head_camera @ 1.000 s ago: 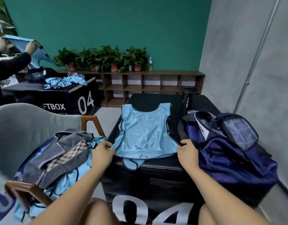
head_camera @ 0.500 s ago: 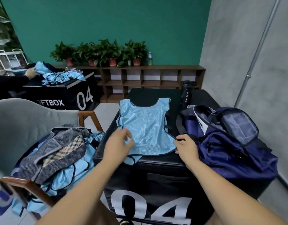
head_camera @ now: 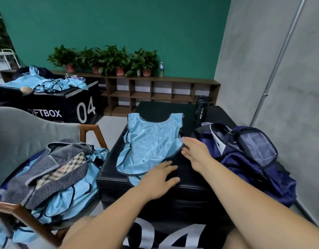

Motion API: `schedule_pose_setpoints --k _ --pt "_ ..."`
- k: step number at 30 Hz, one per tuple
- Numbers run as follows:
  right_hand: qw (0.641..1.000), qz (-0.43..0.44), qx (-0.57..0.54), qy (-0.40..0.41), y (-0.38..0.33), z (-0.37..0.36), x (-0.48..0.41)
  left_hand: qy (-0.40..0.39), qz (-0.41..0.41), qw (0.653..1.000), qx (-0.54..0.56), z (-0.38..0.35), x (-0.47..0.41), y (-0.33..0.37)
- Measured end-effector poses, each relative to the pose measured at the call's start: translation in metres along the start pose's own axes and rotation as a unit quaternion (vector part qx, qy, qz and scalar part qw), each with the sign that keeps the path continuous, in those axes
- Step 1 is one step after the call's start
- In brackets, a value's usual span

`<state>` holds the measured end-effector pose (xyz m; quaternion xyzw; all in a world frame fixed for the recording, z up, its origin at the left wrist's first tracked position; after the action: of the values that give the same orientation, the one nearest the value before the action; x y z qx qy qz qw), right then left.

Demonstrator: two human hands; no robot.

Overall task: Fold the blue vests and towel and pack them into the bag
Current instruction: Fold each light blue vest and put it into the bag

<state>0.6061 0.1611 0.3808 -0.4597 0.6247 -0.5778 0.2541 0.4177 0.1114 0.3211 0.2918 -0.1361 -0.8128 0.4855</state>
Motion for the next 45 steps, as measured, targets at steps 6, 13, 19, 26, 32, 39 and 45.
schedule_pose_setpoints --k 6,13,19,26,32,39,45 --pt "0.996 -0.031 -0.045 -0.076 -0.041 -0.044 -0.012 0.105 0.106 0.988 -0.029 0.017 -0.026 -0.027" --pt "0.975 -0.06 -0.068 -0.201 -0.025 -0.028 -0.004 0.129 0.222 0.967 0.004 0.024 -0.05 -0.071" --pt "0.959 0.066 0.209 -0.179 0.0 0.01 0.0 0.204 0.236 0.949 -0.049 0.022 -0.05 -0.082" --pt "0.854 0.216 0.435 -0.187 0.009 0.032 0.006 0.118 0.268 0.943 -0.155 0.02 -0.053 -0.07" --pt "0.839 0.22 0.44 -0.232 0.014 0.017 0.011 0.007 0.289 0.941 -0.175 0.052 -0.075 -0.073" --pt "0.804 0.227 0.483 -0.263 0.021 -0.001 0.008 0.035 0.302 0.94 -0.157 0.077 -0.067 -0.092" --pt "0.787 0.251 0.513 -0.234 0.03 -0.013 0.002 0.083 0.314 0.933 -0.155 0.07 -0.049 -0.108"
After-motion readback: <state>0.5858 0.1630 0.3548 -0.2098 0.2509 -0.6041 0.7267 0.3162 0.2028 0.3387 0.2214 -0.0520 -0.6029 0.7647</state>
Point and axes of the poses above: each hand's wrist, its own x-axis away from the middle knuckle, its own z-axis out of the back of the hand, y = z × x, the point moved 1 cm from there along -x, towards the middle knuckle, and after that the axes turned 13 degrees about y, right-handed, at the moved point
